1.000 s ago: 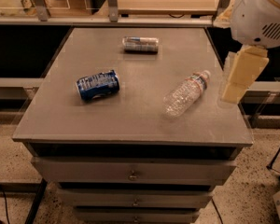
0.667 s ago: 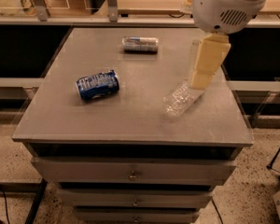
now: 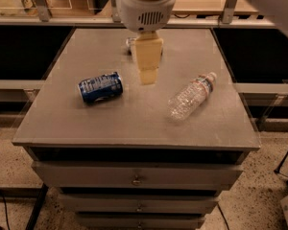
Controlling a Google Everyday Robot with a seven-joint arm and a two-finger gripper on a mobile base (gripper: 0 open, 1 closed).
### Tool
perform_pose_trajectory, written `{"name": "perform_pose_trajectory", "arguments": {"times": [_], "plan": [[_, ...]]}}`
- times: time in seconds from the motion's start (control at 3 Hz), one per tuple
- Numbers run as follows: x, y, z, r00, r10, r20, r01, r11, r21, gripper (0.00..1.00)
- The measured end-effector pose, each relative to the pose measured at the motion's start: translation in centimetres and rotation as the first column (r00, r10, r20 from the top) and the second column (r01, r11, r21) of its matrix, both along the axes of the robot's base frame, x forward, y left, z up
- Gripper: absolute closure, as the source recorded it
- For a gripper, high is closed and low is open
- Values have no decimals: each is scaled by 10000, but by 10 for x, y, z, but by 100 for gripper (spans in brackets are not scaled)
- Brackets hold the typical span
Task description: Pick pepsi can
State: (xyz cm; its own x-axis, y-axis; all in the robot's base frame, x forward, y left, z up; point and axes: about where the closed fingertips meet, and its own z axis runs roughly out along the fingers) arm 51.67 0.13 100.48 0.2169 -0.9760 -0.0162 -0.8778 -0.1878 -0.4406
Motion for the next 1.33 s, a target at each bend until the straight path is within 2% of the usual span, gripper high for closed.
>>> {"name": "perform_pose_trajectory", "arguments": {"times": [0.33, 0.67, 1.0, 1.33], "plan": [[15, 37, -28, 9988, 473, -129, -483, 9945, -928, 0], [24, 62, -56, 9950, 796, -599, -869, 9877, -1303, 0], [33, 84, -76, 9865, 1140, -1173, -1285, 9839, -1240, 0], [39, 106, -90, 9730, 1526, -1730, -1674, 9830, -748, 0]]}}
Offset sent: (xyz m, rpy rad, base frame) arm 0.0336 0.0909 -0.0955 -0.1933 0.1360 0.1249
